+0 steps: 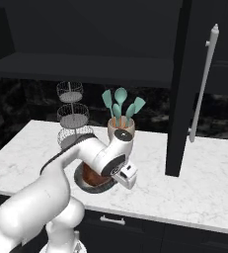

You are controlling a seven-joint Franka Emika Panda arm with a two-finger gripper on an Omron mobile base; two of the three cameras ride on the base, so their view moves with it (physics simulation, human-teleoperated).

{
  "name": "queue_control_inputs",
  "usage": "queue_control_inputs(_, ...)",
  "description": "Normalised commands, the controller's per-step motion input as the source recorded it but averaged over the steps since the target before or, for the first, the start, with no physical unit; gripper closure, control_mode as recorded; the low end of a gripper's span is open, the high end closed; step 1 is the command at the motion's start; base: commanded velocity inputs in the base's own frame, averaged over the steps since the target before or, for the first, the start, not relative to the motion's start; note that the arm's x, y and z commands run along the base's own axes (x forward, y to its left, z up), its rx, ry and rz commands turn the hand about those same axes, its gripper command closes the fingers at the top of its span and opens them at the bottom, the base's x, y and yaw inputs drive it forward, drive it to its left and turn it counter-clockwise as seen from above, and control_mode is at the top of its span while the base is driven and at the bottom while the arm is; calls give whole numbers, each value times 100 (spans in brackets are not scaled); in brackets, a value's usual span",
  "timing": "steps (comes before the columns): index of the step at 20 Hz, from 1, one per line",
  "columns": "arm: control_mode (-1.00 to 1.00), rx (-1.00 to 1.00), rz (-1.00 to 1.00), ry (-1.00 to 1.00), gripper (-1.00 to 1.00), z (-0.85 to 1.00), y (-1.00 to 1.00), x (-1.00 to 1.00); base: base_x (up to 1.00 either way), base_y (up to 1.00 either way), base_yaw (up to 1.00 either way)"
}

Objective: Pick up the bowls on the counter and stack them on top of one another in the open cabinet. Place the smaller bowl on top of the larger bowl.

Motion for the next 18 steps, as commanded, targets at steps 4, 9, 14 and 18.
queue_control_inputs(4, -100, 10, 0, -45, 100, 100, 0, -81, 0, 0, 0)
queue_control_inputs(9, -100, 18, -5, -35, 100, 100, 21, -54, 0, 0, 0)
queue_control_inputs(14, -100, 16, -11, -20, 100, 100, 36, -17, 0, 0, 0)
queue_control_inputs(18, -100, 9, -11, -10, 100, 100, 29, 0, 0, 0, 0)
